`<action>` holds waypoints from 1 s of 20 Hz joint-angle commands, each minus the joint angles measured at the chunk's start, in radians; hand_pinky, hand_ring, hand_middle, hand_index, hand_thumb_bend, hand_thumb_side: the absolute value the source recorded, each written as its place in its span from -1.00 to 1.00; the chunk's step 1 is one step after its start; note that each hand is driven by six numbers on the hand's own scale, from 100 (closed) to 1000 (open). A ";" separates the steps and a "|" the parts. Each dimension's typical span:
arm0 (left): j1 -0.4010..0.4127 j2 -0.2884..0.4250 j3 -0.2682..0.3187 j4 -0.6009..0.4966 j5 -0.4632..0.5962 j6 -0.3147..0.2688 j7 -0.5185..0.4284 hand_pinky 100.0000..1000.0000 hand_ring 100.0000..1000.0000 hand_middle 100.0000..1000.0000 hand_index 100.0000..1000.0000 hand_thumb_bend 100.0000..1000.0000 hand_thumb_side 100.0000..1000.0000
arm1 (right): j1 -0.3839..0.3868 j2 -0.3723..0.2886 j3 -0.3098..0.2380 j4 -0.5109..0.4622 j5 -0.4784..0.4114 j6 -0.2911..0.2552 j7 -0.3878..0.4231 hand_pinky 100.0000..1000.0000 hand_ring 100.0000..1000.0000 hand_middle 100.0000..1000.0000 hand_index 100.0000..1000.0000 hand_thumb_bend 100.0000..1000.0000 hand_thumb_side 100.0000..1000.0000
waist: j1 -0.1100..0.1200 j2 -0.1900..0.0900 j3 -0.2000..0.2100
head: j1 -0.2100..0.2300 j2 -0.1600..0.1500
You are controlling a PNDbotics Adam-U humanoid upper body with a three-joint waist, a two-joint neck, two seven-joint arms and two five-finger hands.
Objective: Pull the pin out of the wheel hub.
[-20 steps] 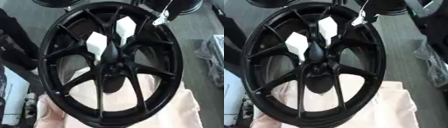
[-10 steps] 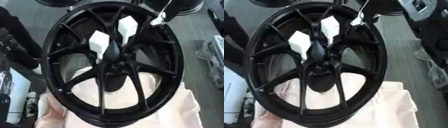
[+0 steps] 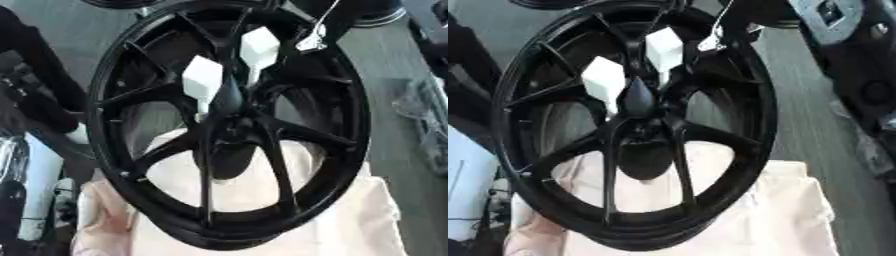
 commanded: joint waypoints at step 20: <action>-0.015 0.030 0.005 -0.004 0.007 0.003 0.001 0.21 0.44 0.32 0.33 -0.44 0.40 | -0.013 -0.002 0.056 -0.025 -0.005 -0.097 0.044 0.60 0.36 0.27 0.55 -0.42 -0.36 | 0.000 -0.032 0.010 | -0.014 -0.009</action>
